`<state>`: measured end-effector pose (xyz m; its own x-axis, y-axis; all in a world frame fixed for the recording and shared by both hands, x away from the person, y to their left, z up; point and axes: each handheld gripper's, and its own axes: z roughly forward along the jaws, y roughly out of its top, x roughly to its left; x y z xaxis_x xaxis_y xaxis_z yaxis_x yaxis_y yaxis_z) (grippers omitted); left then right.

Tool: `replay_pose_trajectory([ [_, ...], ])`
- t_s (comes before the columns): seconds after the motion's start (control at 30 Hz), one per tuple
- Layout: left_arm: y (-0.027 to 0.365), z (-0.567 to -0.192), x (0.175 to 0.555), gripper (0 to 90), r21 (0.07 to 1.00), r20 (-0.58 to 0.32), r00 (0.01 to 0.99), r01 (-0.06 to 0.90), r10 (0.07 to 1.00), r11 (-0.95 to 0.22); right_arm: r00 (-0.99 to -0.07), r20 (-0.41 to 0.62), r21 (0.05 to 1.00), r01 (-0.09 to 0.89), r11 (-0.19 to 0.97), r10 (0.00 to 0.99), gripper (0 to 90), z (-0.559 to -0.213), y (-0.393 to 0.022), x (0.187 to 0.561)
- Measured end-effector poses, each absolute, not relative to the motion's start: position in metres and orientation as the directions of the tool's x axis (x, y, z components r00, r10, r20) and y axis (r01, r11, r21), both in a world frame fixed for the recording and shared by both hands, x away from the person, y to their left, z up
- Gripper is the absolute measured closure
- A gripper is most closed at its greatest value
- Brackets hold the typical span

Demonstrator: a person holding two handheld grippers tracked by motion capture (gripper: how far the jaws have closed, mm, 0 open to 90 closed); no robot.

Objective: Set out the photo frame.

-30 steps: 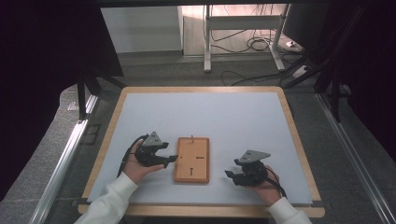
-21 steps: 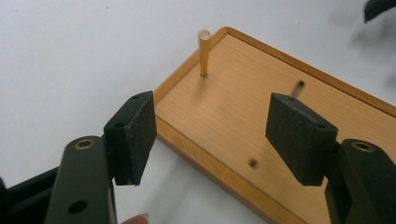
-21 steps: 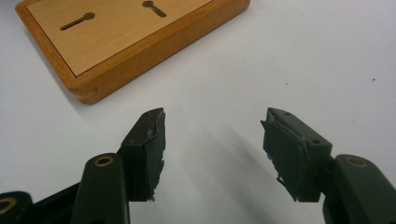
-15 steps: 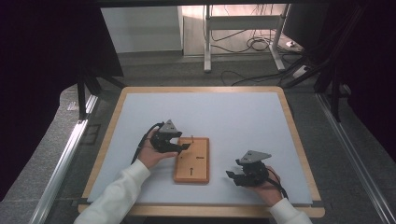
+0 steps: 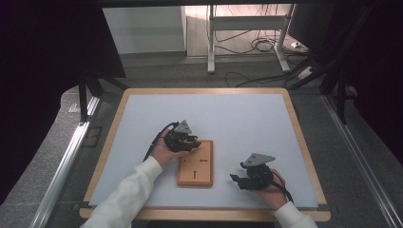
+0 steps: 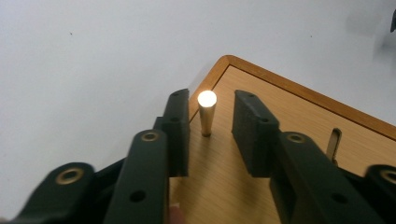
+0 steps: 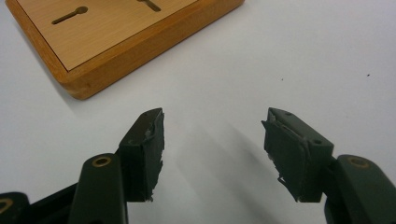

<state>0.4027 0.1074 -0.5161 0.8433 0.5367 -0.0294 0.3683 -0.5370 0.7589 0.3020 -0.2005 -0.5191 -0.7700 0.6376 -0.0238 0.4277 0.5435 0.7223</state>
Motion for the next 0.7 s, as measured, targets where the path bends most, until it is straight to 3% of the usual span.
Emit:
replay_pose_trajectory([
  [0.27, 0.107, -0.519, 0.407, 83.5, 0.761, -0.044, 0.839, 0.380, 0.542, -0.526, -0.770, -0.028, 0.719, 0.427, 0.548, 0.637, 38.5, -0.520, -0.199, 0.303],
  [0.7, 0.107, -0.515, 0.414, 84.9, 0.723, -0.120, 0.833, 0.446, 0.541, -0.527, -0.782, -0.031, 0.750, 0.393, 0.532, 0.622, 38.8, -0.516, -0.198, 0.301],
])
